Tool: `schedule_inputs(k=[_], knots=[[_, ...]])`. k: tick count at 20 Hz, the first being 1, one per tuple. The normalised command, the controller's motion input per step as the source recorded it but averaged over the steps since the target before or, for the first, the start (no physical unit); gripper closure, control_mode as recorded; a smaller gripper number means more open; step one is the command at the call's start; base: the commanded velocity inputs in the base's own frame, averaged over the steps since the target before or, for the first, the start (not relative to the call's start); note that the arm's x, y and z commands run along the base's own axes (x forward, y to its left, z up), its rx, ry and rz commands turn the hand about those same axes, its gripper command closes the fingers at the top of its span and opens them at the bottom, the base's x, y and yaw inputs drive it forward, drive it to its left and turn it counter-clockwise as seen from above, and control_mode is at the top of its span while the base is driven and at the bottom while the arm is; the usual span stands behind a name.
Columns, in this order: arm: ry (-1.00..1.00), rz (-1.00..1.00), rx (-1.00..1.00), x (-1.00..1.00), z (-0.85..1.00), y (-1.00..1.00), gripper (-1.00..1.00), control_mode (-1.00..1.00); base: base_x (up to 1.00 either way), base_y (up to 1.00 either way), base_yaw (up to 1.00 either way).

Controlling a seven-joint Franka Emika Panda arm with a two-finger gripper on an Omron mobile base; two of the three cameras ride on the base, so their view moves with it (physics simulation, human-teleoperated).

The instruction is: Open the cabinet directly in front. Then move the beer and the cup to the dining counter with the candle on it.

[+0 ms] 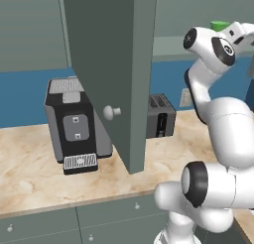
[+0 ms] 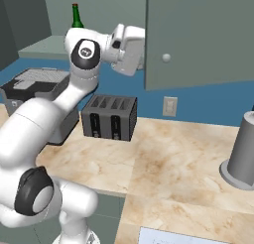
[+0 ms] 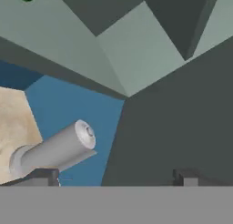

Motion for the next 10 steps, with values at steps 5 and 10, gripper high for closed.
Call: schedule_inputs(k=[5, 10], knots=[[0.04, -0.38, 0.0, -0.83, -0.01, -1.0, -1.0, -1.0, 0.0, 0.0, 0.0], [0.0, -0.34, 0.0, -0.94, -0.15, -1.0, -1.0, -1.0, 0.0, 0.0, 0.0]])
